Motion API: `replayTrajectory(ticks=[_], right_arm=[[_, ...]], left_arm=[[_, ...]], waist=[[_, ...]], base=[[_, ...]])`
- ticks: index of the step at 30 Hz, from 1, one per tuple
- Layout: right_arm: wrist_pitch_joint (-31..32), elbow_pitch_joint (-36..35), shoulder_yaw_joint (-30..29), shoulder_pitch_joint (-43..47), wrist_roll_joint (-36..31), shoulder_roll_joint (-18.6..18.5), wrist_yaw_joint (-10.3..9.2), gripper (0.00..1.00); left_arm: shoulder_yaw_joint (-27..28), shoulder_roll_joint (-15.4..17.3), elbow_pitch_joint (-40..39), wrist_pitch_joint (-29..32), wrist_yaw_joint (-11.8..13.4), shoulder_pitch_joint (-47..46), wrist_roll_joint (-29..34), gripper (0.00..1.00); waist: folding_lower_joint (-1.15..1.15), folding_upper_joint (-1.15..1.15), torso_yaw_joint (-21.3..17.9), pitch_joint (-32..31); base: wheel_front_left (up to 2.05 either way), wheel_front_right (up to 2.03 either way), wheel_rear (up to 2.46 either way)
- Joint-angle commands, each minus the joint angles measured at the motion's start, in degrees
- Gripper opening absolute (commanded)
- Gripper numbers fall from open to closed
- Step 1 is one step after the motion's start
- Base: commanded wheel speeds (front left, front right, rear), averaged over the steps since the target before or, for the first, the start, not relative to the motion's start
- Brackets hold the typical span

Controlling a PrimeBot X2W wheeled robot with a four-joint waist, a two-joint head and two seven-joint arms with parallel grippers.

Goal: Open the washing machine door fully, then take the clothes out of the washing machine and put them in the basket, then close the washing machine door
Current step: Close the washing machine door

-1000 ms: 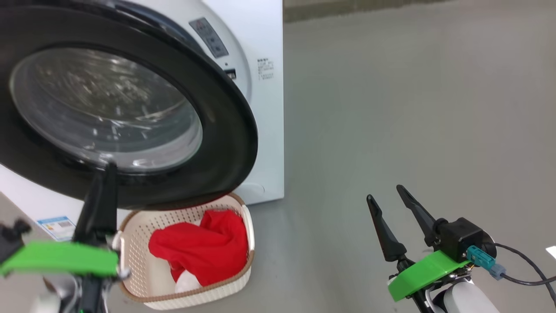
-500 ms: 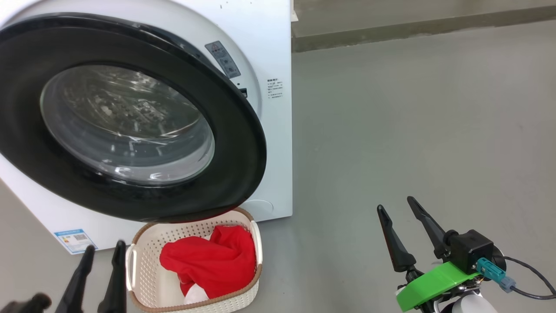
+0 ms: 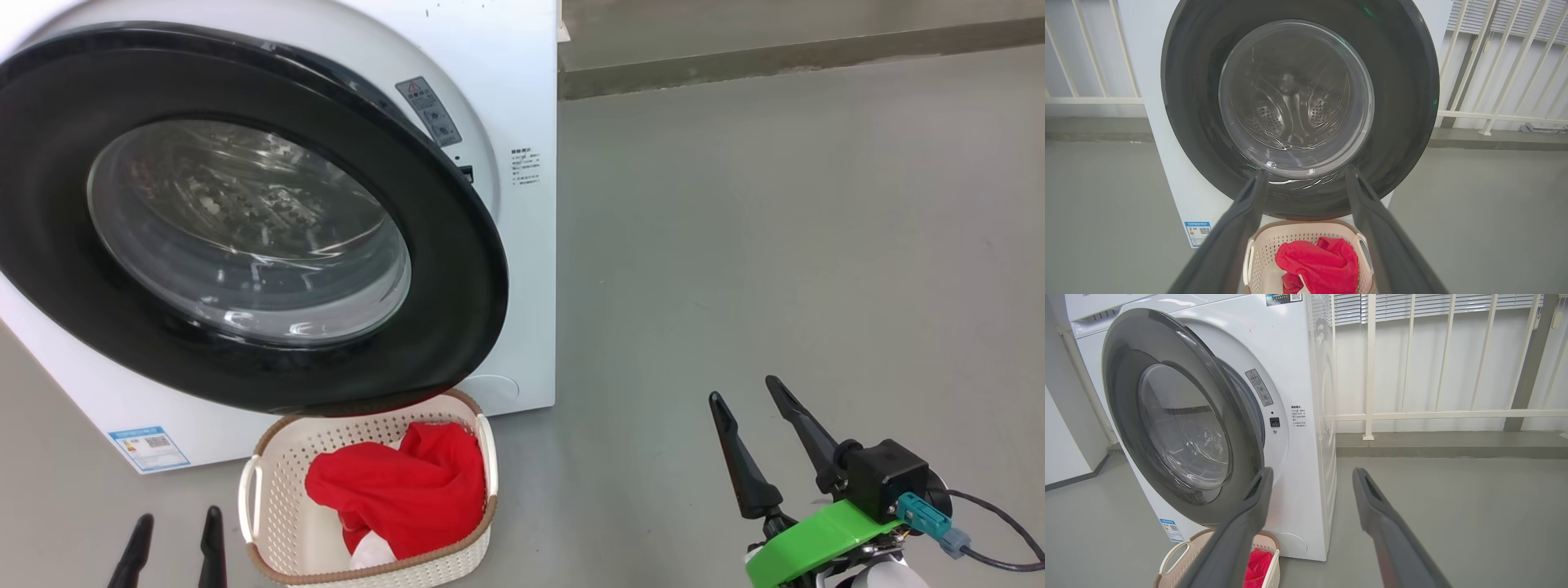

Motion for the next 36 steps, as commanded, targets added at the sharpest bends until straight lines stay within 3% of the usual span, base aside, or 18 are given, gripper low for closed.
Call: replayTrajectory(ticks=[1, 10, 29, 30, 31, 32, 33, 36], right_arm=[[-0.37, -1.58, 1.22, -1.12, 0.28, 0.11, 0.37, 1.0], [-0.37, -1.27, 1.44, -1.12, 0.27, 0.11, 0.37, 1.0], [-0.37, -0.79, 4.39, -2.21, 1.85, 0.11, 0.37, 1.0], [-0.37, -0.65, 4.51, -2.45, 1.78, 0.11, 0.37, 0.78], [-0.37, -0.48, 4.63, -2.7, 1.68, 0.11, 0.37, 0.41], [-0.37, -0.48, 4.63, -2.7, 1.68, 0.11, 0.37, 0.41], [-0.37, -0.24, 4.9, -3.01, 1.5, 0.11, 0.37, 0.0], [-0.37, 0.84, 5.48, -4.08, 1.25, 0.1, 0.37, 0.0]], left_arm=[[2.88, 0.21, -0.82, -0.68, -0.62, -1.47, 0.82, 1.0], [6.45, -2.68, 0.77, -0.68, -3.25, -2.41, 4.23, 1.0], [7.24, -4.18, 1.52, -0.69, -4.14, -3.47, 7.04, 1.0], [7.1, -4.21, 1.46, -0.69, -4.15, -3.6, 7.12, 1.0], [6.93, -4.24, 1.41, -0.69, -4.16, -3.72, 7.19, 1.0], [6.93, -4.24, 1.41, -0.69, -4.16, -3.72, 7.19, 1.0], [6.76, -4.26, 1.39, -0.69, -4.17, -3.82, 7.24, 1.0], [5.92, -4.18, 1.34, -0.69, -4.18, -4.14, 7.18, 1.0]], waist=[[0.0, 0.0, -0.06, 0.02], [0.0, 0.0, -0.36, 0.01], [0.0, 0.0, 0.81, 1.22], [0.0, 0.0, 1.04, 1.41], [0.0, 0.0, 1.3, 1.63], [0.0, 0.0, 1.3, 1.63], [0.0, 0.0, 1.54, 1.77], [0.0, 0.0, 2.58, 2.34]], base=[[0.0, 0.0, 0.0], [0.0, 0.0, 0.0], [0.0, 0.0, 0.0], [0.0, 0.0, 0.0], [0.0, 0.0, 0.0], [0.0, 0.0, 0.0], [0.0, 0.0, 0.0], [0.0, 0.0, 0.0]])
